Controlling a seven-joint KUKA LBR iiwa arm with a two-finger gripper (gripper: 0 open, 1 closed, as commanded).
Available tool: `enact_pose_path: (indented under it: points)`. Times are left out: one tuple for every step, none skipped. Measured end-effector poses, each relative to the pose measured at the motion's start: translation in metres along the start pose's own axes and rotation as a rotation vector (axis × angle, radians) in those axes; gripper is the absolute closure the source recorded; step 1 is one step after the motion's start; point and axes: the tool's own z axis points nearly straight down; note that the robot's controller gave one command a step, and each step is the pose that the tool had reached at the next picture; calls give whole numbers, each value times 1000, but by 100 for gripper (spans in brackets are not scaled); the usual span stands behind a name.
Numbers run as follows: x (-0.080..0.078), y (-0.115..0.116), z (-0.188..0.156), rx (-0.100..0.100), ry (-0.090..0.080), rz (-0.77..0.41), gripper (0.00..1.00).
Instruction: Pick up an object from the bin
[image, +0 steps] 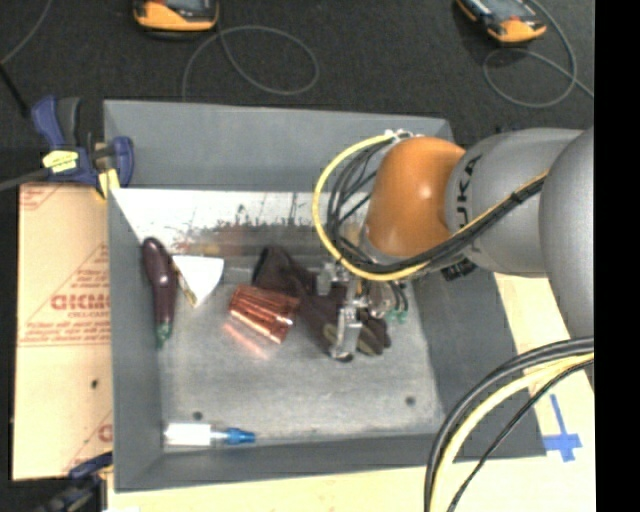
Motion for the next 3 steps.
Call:
enact_pose_path:
  points:
    - [-5, -4, 7, 1, 2, -21, 0]
    - [-19, -2, 10, 2, -6, -222, 0]
    - [-33, 20, 43, 0, -7, 570, 100]
